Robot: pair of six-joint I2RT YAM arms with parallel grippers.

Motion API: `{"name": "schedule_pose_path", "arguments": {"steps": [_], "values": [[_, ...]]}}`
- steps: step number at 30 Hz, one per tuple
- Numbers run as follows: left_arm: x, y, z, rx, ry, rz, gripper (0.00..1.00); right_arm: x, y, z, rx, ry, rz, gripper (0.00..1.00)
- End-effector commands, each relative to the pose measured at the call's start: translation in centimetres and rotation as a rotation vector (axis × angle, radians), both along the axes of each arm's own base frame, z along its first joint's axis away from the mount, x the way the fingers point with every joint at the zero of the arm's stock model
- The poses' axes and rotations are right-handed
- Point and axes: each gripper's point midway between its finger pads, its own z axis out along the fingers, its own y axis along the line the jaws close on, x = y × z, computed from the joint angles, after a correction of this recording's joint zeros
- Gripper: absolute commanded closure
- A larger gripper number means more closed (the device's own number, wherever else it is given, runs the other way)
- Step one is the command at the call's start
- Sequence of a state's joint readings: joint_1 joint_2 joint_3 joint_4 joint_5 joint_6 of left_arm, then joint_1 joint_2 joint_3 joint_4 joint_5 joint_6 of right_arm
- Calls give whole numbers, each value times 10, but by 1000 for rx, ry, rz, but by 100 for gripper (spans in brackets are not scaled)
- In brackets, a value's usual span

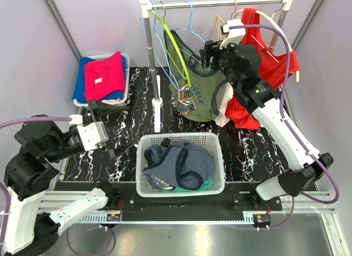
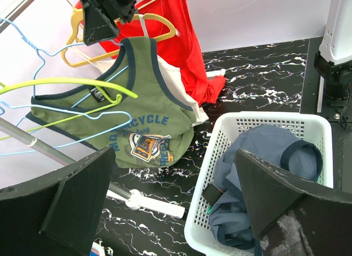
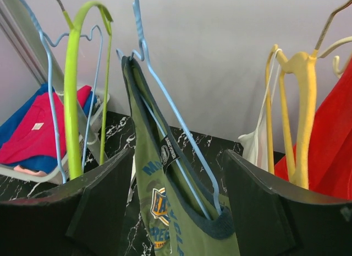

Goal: Remove the tank top from the hanger
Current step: Pick up the hanger from the clothesline.

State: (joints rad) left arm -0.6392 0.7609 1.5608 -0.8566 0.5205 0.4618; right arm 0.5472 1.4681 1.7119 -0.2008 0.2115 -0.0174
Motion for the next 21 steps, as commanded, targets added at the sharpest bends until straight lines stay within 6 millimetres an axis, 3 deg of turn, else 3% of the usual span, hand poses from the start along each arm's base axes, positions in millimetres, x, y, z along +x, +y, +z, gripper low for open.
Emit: {"name": "schedule_pose_path", "arguments": {"steps": [1,10,21], "values": [[-2,-2,13,-42,-36,-18,1,-3,-1,13,34,-40,35,25],[-3,-2,14,-46,-37,-17,1,12,-3,-19,53,45,41,25],[-5,-2,17,-57,-37,-26,1,-4,-7,-59,46,119,70,31]]}}
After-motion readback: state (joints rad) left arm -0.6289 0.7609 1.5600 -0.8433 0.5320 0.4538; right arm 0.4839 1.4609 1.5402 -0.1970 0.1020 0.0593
